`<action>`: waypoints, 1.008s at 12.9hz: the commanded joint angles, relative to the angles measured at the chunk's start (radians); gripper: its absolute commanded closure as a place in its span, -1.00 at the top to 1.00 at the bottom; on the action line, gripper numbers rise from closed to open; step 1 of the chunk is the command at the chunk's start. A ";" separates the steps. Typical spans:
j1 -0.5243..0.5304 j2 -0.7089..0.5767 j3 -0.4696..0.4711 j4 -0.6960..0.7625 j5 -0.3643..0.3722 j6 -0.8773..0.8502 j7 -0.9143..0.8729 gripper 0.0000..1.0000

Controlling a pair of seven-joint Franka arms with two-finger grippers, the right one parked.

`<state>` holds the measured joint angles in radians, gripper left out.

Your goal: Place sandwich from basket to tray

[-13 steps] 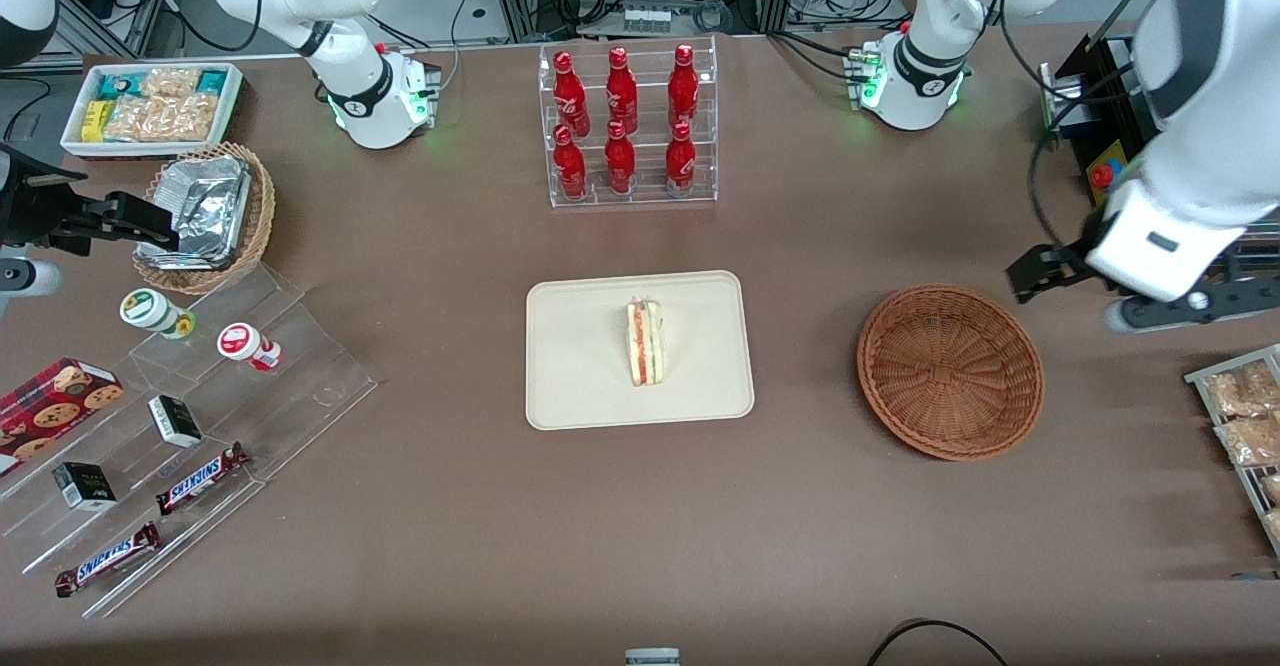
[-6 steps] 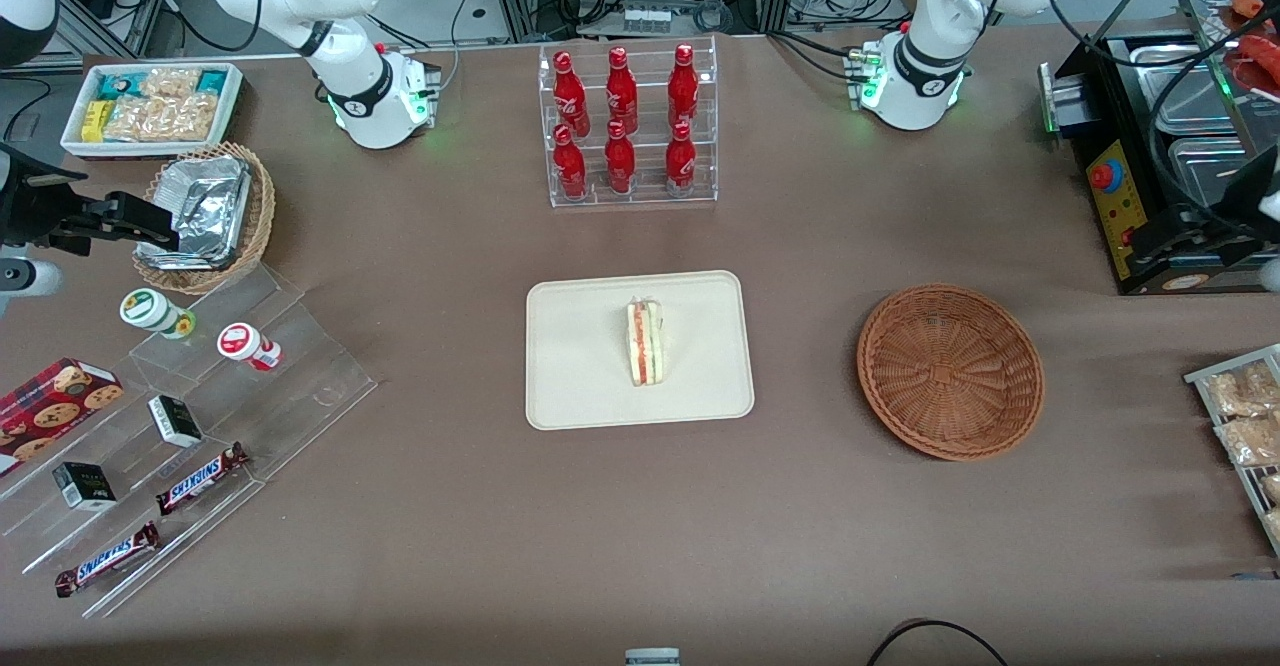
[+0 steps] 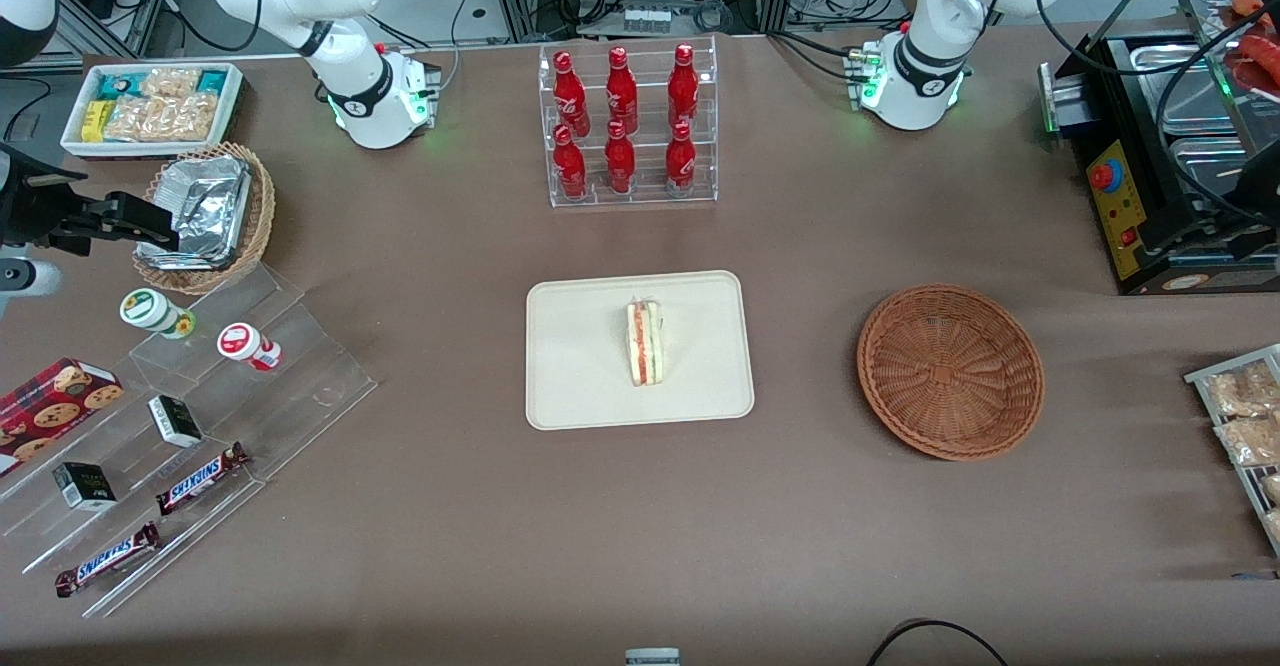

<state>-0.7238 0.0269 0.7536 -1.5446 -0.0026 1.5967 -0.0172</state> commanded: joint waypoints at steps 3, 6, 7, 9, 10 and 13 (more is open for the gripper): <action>0.320 -0.045 -0.365 0.005 0.012 -0.058 0.002 0.99; 0.569 -0.087 -0.628 -0.002 0.012 -0.133 0.003 0.99; 0.654 -0.090 -0.699 -0.003 0.007 -0.150 0.008 0.99; 0.696 -0.099 -0.735 -0.018 -0.003 -0.158 0.016 0.99; 0.698 -0.105 -0.735 -0.023 -0.005 -0.158 0.043 0.99; 0.699 -0.111 -0.735 -0.025 -0.011 -0.164 0.080 0.99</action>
<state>-0.0443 -0.0557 0.0359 -1.5451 -0.0021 1.4411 0.0350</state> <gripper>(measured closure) 0.000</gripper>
